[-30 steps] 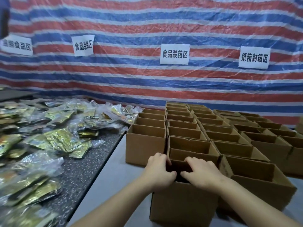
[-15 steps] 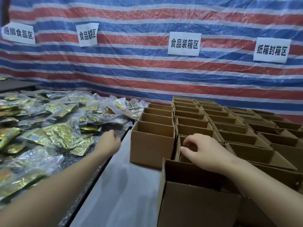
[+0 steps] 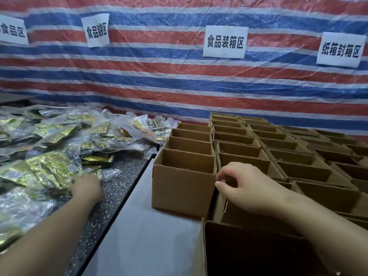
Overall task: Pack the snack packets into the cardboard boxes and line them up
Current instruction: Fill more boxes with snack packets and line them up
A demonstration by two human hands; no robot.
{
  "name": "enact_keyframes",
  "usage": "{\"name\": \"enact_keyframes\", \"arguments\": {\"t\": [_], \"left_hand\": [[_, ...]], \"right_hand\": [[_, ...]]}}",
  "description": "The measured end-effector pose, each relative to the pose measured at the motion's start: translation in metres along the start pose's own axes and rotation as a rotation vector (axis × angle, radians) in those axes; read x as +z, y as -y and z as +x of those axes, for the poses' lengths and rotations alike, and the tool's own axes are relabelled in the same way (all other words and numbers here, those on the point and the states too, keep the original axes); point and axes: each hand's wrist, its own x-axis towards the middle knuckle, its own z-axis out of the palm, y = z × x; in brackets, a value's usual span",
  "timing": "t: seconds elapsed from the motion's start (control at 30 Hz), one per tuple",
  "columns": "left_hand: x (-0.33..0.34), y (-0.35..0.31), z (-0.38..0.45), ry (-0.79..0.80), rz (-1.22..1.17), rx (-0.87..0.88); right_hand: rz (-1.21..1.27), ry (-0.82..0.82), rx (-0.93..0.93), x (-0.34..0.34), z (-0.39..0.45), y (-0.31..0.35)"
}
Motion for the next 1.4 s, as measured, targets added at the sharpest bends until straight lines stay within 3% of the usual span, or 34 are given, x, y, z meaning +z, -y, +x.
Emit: {"name": "enact_keyframes", "arguments": {"t": [0.27, 0.33, 0.47, 0.53, 0.63, 0.77, 0.87, 0.97, 1.1, 1.23, 1.4], "left_hand": [[0.013, -0.003, -0.024, -0.297, 0.52, 0.214], [0.018, -0.008, -0.034, -0.323, 0.462, 0.312], [0.025, -0.02, -0.053, -0.242, 0.008, 0.437], [0.027, -0.019, -0.056, -0.079, -0.153, 0.388], [0.022, -0.022, -0.053, 0.07, -0.1, 0.335], [0.014, -0.037, -0.053, -0.027, 0.046, 0.255], [0.017, -0.043, -0.049, -0.087, 0.192, 0.293], [0.013, -0.034, -0.038, 0.019, 0.188, 0.352], [0.009, -0.018, -0.034, 0.245, -0.041, 0.397], [0.013, -0.005, -0.06, 0.056, -0.192, 0.43], [-0.011, 0.001, -0.092, -0.293, -0.662, 0.321]], "right_hand": [[0.001, -0.003, -0.011, -0.006, -0.006, -0.002], [0.001, 0.004, -0.021, -0.007, -0.006, 0.0], [0.005, 0.016, -0.047, -0.006, -0.009, 0.006], [0.004, 0.031, -0.059, -0.005, -0.009, 0.009], [-0.01, 0.064, -0.075, -0.001, -0.01, 0.014], [-0.035, 0.091, -0.078, 0.001, -0.011, 0.019], [-0.05, 0.099, -0.085, 0.002, -0.014, 0.018], [-0.052, 0.113, -0.078, 0.003, -0.017, 0.015], [-0.015, 0.111, -0.066, 0.003, -0.02, 0.015], [0.007, 0.102, -0.073, 0.003, -0.024, 0.015], [0.096, 0.033, -0.072, -0.006, -0.032, 0.012]]}}
